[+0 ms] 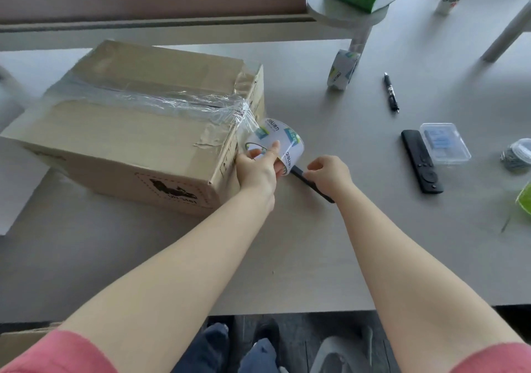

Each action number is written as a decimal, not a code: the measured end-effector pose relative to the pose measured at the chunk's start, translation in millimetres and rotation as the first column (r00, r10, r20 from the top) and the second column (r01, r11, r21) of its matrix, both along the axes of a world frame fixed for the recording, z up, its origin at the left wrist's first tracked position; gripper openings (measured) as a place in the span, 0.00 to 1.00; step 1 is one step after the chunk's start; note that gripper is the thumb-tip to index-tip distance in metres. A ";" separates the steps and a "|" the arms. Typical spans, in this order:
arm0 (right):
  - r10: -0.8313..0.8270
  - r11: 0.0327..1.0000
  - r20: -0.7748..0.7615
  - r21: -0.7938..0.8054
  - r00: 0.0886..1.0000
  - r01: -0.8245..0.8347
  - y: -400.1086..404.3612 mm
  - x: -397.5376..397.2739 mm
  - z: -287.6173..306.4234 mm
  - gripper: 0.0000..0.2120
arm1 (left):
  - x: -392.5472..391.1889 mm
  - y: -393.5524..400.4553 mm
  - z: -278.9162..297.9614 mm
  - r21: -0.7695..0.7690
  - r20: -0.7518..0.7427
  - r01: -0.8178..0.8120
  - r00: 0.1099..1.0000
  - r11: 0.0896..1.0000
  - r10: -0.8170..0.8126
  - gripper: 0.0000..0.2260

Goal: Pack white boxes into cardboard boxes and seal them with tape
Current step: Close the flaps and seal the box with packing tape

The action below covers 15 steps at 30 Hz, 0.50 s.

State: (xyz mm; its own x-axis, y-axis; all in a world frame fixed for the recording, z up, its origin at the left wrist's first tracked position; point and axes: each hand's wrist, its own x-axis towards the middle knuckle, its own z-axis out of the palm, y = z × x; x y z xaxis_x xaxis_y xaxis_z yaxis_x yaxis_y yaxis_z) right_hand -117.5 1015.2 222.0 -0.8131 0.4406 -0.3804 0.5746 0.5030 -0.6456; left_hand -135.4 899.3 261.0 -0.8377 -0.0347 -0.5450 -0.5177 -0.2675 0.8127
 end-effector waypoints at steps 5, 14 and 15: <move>0.056 0.985 0.101 0.158 0.993 -0.071 -4.9 -0.4 -22.6 0.13 | 2.1 2.3 -5.6 -0.080 -0.059 -0.043 0.998 0.996 0.038 0.15; -0.070 0.997 -0.057 0.031 0.996 0.072 11.9 -7.5 0.7 0.13 | 9.9 8.2 3.8 -0.083 -0.116 -0.092 0.990 0.992 0.082 0.21; -0.086 0.996 -0.101 -0.015 0.991 0.085 14.4 -8.4 7.5 0.13 | 10.8 9.2 5.4 -0.083 -0.108 -0.099 0.990 0.992 0.089 0.21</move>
State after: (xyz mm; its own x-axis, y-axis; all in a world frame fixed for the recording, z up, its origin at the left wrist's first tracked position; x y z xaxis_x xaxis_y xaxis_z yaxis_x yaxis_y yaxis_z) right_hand -126.0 1029.6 229.5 -0.8075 0.5061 -0.3029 0.5461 0.4476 -0.7081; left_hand -124.7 908.6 266.4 -0.8802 -0.1597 -0.4470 -0.4055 -0.2365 0.8830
